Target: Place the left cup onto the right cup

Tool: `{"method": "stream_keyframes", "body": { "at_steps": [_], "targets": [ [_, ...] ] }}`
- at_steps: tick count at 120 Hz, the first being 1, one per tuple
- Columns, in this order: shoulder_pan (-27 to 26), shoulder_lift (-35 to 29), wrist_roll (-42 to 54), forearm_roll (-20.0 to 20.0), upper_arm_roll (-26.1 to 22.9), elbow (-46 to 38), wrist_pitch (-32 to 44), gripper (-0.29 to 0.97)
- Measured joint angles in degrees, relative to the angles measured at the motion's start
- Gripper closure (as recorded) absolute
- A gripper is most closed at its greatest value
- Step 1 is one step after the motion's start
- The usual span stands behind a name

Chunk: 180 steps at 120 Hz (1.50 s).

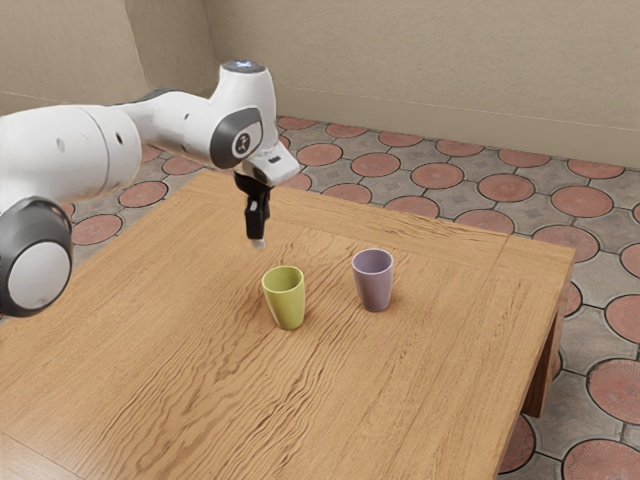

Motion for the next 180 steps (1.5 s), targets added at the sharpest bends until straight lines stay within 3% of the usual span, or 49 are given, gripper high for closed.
{"method": "stream_keyframes", "body": {
  "at_steps": [124,145,180],
  "targets": [
    [-2.53,5.32,1.07,-1.88,-0.94,-1.33,5.62,0.01],
    [-2.46,5.64,0.96,-1.94,-0.97,-2.0,6.15,0.17],
    [-2.55,5.39,0.67,-1.93,-0.97,-2.2,6.48,0.57]
  ]
}}
